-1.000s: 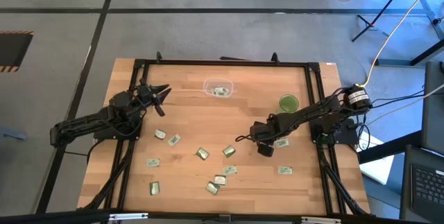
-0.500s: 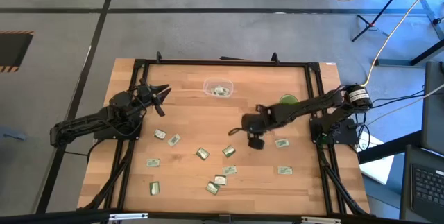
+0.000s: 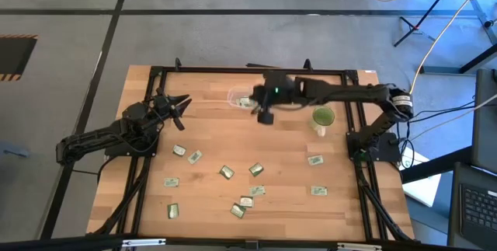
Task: Pick and place items into bin
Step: Put the green stevia packet into the bin
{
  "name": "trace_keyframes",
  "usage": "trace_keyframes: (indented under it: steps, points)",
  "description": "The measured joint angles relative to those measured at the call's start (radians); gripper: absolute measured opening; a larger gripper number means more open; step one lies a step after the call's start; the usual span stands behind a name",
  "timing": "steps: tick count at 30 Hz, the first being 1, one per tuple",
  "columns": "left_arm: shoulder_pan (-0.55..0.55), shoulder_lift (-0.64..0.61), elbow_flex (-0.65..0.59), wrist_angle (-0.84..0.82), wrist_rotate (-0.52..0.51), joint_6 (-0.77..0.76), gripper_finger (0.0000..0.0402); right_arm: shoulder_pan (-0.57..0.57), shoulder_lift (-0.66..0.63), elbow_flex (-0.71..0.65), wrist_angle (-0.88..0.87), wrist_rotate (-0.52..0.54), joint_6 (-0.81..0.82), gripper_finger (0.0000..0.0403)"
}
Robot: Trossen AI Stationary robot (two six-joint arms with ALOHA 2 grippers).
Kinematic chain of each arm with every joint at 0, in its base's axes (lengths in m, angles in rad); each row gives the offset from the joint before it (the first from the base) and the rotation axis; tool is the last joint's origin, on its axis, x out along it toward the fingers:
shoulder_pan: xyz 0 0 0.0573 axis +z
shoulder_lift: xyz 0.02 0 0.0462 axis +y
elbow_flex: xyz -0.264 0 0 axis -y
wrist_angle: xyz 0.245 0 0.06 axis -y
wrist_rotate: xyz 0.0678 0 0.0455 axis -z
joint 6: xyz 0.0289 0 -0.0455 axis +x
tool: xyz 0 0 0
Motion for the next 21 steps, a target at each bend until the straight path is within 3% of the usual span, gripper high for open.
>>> trace_keyframes:
  steps: [7,14,21]
  points:
    - [0.0,0.0,0.0,0.0,0.001,0.0,0.0086,-0.121,0.117,0.0,0.05,-0.162,-0.012,0.0009]
    - [0.0,0.0,0.0,0.0,-0.014,0.001,0.0086,-0.167,0.28,0.0,0.184,-0.168,-0.097,0.0009]
    - [0.0,0.0,0.0,-0.001,-0.016,0.001,0.0086,-0.217,0.348,0.0,0.183,-0.168,-0.092,0.0009]
